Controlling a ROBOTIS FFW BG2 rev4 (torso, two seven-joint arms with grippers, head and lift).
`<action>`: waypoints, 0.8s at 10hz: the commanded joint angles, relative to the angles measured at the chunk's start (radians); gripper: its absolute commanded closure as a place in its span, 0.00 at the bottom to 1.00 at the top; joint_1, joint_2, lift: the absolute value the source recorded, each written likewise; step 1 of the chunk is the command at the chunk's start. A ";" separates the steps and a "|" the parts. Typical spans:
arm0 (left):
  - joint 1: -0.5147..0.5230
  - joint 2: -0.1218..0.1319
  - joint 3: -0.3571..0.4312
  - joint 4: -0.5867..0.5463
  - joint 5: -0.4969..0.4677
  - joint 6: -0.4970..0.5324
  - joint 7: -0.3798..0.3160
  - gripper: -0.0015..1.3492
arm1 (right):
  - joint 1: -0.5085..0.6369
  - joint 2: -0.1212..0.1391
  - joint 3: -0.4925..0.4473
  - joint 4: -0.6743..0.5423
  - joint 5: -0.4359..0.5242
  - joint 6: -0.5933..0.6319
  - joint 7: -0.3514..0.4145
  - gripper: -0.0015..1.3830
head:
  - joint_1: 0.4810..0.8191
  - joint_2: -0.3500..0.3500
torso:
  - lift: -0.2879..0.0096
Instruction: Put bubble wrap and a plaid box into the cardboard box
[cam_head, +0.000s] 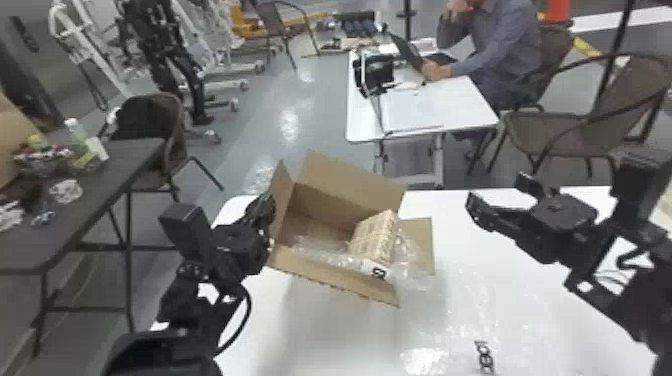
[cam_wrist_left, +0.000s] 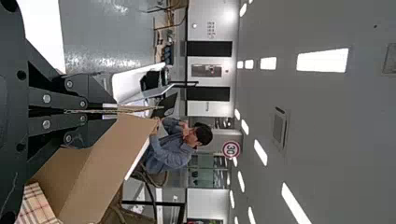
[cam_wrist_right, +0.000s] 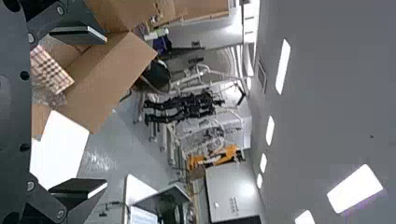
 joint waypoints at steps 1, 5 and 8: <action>0.005 -0.002 0.004 0.000 0.001 -0.003 0.000 0.90 | 0.135 -0.003 -0.051 -0.084 0.030 -0.070 -0.034 0.16 | 0.29 0.86 | 0.61; 0.009 -0.002 0.011 -0.001 0.012 -0.008 0.000 0.90 | 0.351 0.003 -0.126 -0.156 0.102 -0.293 -0.225 0.15 | 0.46 0.74 | 0.61; 0.014 -0.005 0.025 0.002 0.039 0.026 0.000 0.90 | 0.428 0.015 -0.148 -0.112 0.119 -0.350 -0.307 0.16 | 0.54 0.67 | 0.61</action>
